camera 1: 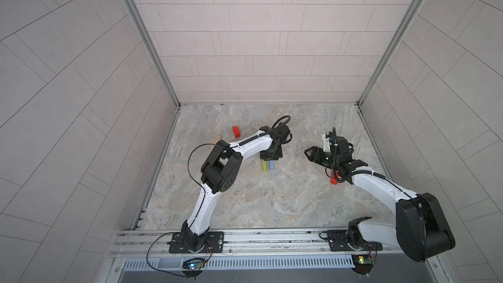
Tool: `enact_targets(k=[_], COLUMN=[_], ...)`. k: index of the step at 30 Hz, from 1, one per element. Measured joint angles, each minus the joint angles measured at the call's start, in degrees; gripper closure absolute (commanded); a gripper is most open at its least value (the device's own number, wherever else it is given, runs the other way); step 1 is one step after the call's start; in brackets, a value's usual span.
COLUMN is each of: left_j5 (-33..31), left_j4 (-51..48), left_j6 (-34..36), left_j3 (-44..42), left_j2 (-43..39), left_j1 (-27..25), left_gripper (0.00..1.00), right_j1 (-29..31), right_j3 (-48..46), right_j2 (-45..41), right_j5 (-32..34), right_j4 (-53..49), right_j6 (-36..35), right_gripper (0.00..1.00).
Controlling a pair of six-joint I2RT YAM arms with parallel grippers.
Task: Build the wood block tower
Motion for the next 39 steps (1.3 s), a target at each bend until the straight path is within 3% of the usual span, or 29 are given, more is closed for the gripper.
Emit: enact_targets(k=[9, 11, 12, 13, 22, 28, 31, 35, 39], left_j5=[-0.39, -0.50, -0.57, -0.63, -2.05, -3.28, -3.91, -4.07, -2.32], left_j4=[-0.22, -0.44, -0.63, -0.92, -2.64, -2.12, -0.55, 3.13, 7.87], left_j6=[0.24, 0.28, 0.26, 0.83, 4.37, 6.67, 6.56, 5.75, 4.72], left_j3=[0.15, 0.44, 0.68, 0.92, 2.58, -0.37, -4.92, -14.97, -25.38], left_j2=[0.00, -0.07, -0.17, -0.42, -6.99, -16.94, -22.77, -28.98, -31.01], left_j1=[-0.13, -0.15, -0.20, -0.24, -1.49, -1.55, -1.51, -0.68, 1.68], left_gripper=[0.44, 0.29, 0.08, 0.00, 0.00, 0.00, 0.09, 0.49, 0.80], right_j1=[0.00, 0.00, 0.00, 0.00, -0.02, -0.15, -0.15, -0.15, -0.15], right_j3=[0.00, 0.00, 0.00, 0.00, 0.04, 1.97, 2.54, 2.58, 2.58], right_j2=[0.00, 0.00, -0.07, -0.20, -4.83, -5.42, -5.42, -5.42, -5.16], right_j5=[-1.31, -1.49, -1.53, -1.51, 1.18, 4.00, 4.98, 5.62, 5.60], right_j4=[0.02, 0.00, 0.00, -0.02, -1.70, -6.56, -7.96, -9.11, -9.60], right_j6=[-1.07, -1.64, -2.01, -2.25, -5.55, -7.10, -7.56, -7.85, -7.82], right_gripper=[0.30, 0.29, 0.29, 0.29, 0.26, 0.28, 0.34, 0.48, 0.62])
